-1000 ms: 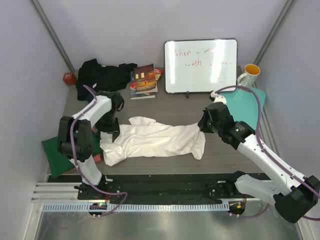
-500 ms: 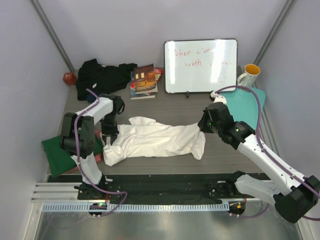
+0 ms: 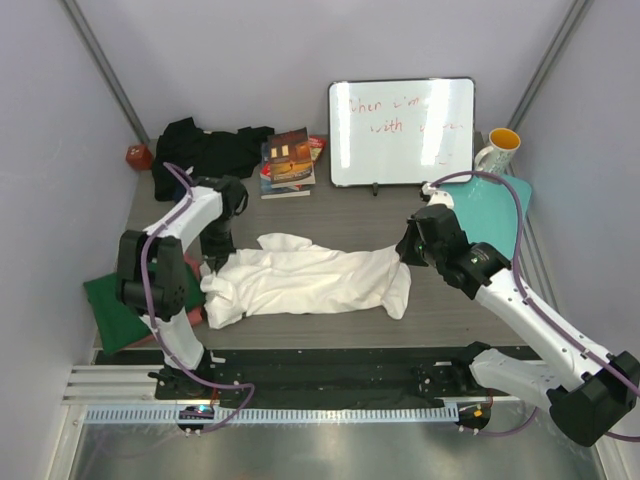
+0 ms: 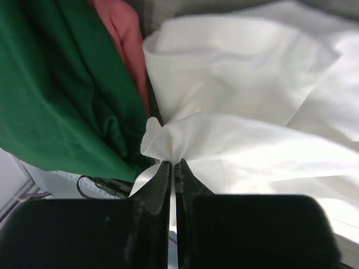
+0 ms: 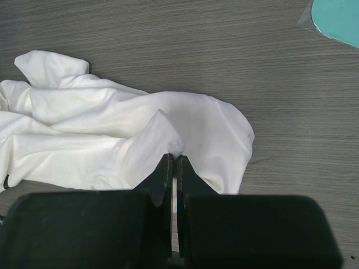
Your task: Fold and stack the t-shirts
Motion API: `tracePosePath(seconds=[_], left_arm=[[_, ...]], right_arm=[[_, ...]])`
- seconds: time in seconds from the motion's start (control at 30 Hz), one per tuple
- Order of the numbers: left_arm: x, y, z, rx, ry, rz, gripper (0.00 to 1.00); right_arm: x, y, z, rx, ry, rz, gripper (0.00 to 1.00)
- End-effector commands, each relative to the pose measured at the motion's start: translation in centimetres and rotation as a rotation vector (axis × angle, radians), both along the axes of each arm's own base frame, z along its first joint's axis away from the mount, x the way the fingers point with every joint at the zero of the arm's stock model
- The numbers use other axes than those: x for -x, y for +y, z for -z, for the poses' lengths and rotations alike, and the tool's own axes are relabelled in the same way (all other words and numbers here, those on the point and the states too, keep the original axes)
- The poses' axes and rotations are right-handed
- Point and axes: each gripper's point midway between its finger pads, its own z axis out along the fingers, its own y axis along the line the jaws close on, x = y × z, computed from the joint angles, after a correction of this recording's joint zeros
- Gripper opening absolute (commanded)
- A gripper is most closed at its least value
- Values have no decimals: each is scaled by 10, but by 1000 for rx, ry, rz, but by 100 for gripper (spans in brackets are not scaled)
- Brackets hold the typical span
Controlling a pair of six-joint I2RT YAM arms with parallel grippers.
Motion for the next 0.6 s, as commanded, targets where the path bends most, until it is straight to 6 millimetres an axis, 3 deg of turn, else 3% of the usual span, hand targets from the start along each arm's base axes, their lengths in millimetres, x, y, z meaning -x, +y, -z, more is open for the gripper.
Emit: tracePosePath(seconds=[0.0, 0.23, 0.4, 0.57], left_arm=[[-37, 14, -56, -80, -238, -33, 0], [-58, 21, -100, -109, -438, -58, 0], [-52, 31, -125, -144, -512, -79, 0], [-35, 45, -182, -168, -701, -113, 0]], right_arm=[[-9, -4, -21, -43, -84, 60, 1], [-21, -23, -41, -54, -208, 181, 1], [-28, -56, -78, 17, -328, 323, 1], [-9, -94, -99, 14, -381, 498, 1]])
